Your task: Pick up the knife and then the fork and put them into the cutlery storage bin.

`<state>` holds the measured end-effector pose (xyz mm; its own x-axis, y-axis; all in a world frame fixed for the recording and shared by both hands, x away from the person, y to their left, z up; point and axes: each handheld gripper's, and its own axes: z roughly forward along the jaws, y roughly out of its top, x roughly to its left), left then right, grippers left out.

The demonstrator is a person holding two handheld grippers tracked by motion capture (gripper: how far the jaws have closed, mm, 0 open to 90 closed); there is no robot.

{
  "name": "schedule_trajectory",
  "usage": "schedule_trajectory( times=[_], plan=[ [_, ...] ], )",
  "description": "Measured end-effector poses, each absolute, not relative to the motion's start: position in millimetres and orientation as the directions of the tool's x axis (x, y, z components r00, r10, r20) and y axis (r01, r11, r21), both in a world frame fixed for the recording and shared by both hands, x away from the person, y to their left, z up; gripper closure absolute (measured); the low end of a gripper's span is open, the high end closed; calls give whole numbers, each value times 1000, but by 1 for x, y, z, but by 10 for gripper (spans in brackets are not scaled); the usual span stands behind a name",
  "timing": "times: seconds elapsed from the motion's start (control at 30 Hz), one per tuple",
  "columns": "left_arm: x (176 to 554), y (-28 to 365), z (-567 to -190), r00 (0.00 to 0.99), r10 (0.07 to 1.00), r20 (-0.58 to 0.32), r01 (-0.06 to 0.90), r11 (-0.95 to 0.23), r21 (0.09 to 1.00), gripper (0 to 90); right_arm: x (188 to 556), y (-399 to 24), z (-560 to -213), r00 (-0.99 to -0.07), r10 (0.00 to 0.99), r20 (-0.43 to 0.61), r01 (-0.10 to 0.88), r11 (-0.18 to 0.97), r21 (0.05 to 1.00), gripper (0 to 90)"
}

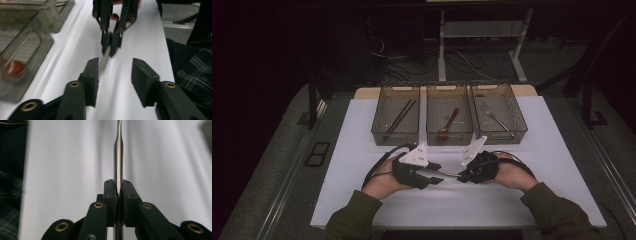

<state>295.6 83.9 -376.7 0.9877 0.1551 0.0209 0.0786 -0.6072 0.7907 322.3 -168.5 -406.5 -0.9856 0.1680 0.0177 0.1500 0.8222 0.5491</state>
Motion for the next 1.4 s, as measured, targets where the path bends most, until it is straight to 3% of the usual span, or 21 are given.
schedule_trajectory(
  times=[0.63, 0.87, 1.07, 1.4],
  plan=[
    [283, 156, -415, 858, 498, -123, 369, -432, 823, 273, 375, -268, -367, -847, 531, 27, 429, 652, 625, 824],
    [281, 160, -424, 832, 542, -117, 382, -406, 830, 134, 399, -290, -358, -757, 653, 23, 506, 564, 652, 824],
    [282, 164, -426, 823, 557, -113, 381, -393, 837, 93, 420, -304, -360, -662, 749, 35, 595, 496, 632, 824],
    [283, 162, -429, 827, 552, -111, 384, -408, 828, 32, 453, -311, -373, -566, 823, 49, 688, 439, 578, 823]
  ],
)
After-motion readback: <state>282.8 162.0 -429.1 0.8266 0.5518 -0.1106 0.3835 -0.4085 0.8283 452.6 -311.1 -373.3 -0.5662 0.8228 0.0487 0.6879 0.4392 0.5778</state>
